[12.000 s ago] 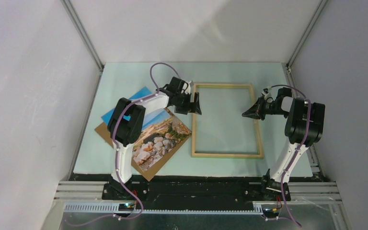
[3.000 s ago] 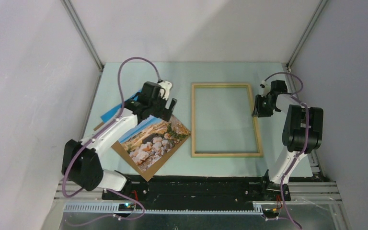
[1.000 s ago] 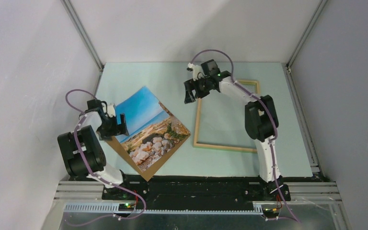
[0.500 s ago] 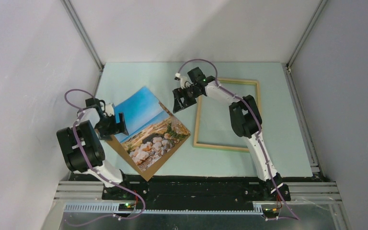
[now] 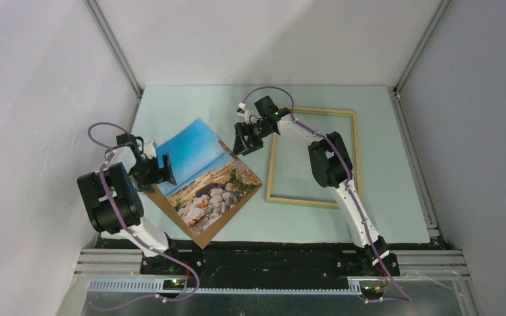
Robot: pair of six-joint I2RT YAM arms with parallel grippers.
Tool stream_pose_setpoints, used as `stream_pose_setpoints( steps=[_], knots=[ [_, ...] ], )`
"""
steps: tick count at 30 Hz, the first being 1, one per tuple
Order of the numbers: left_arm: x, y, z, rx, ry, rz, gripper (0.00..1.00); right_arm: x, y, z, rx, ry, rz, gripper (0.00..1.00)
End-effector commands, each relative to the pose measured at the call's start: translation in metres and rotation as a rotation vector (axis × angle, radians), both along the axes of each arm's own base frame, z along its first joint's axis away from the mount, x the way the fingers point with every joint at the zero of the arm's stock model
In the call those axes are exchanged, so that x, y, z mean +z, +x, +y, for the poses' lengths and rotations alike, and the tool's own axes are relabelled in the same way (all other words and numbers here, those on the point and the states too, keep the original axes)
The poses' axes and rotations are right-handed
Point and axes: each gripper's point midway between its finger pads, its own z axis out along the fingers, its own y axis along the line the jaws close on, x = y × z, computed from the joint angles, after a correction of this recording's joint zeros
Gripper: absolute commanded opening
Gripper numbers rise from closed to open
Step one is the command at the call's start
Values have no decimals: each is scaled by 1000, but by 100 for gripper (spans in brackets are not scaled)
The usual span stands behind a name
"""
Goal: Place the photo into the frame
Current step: Turn over the photo at the center of the board.
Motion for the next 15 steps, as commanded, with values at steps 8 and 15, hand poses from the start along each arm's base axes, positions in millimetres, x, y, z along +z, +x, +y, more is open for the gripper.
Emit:
stream_pose_setpoints(
  steps=[8,15],
  knots=[
    [-19,13,-36,-52,-159,-34,95,2,-22,34,53,99,125,75],
    [-19,15,-41,-65,-155,-40,94,17,-23,39,66,176,177,67]
  ],
)
